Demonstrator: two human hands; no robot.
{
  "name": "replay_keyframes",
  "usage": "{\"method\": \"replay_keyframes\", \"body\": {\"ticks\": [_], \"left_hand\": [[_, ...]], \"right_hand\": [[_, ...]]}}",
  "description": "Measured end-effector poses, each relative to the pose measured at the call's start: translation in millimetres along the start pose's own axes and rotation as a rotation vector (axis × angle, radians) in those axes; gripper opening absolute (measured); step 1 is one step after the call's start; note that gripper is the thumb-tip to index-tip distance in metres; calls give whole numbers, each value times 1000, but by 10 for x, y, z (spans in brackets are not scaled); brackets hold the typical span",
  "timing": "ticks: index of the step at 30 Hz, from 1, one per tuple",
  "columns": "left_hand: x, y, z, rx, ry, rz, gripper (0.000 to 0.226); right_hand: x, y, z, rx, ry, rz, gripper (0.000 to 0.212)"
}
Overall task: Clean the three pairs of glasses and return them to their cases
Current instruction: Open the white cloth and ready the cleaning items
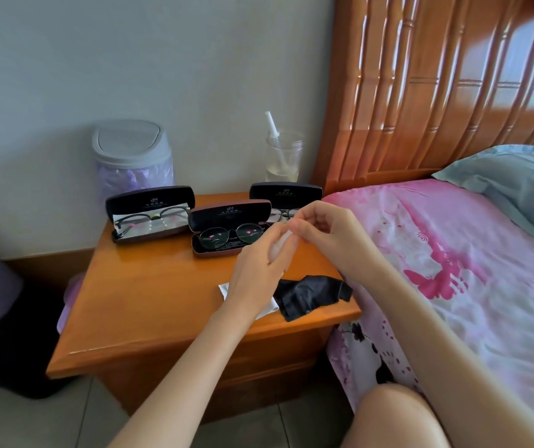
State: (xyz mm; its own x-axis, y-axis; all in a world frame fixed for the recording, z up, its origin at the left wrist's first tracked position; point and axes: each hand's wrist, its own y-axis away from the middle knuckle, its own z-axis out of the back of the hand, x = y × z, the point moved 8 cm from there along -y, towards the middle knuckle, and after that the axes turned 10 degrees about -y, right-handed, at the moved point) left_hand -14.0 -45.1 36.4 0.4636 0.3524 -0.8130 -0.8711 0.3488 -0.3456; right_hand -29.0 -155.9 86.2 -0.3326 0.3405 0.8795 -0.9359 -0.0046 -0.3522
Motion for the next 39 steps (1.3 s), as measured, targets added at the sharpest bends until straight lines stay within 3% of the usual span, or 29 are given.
{"method": "replay_keyframes", "body": {"ticks": [9,15,19,26,28,33,37,39], "left_hand": [[73,3,-51,62,25,24,27],[235,53,0,96,-33,101,29],[324,105,21,122,25,128,17],[314,125,59,128,5,107,13],[314,133,60,128,-7,106,16],[312,140,76,116,-22,107,20],[314,124,78,105,-15,123,21],[295,110,67,92,16,131,26]], "right_hand": [[-49,-3,7,11,10,21,7],[-281,-172,291,-124,41,29,3],[-849,-202,112,17,347,-122,9],[-1164,-129,-61,140,537,-202,13],[-1172,-119,-62,139,515,-205,18],[-1096,-101,43,97,458,-277,53],[-660,-80,214,-40,293,-169,29],[-441,-15,149,-2,105,-153,34]]}}
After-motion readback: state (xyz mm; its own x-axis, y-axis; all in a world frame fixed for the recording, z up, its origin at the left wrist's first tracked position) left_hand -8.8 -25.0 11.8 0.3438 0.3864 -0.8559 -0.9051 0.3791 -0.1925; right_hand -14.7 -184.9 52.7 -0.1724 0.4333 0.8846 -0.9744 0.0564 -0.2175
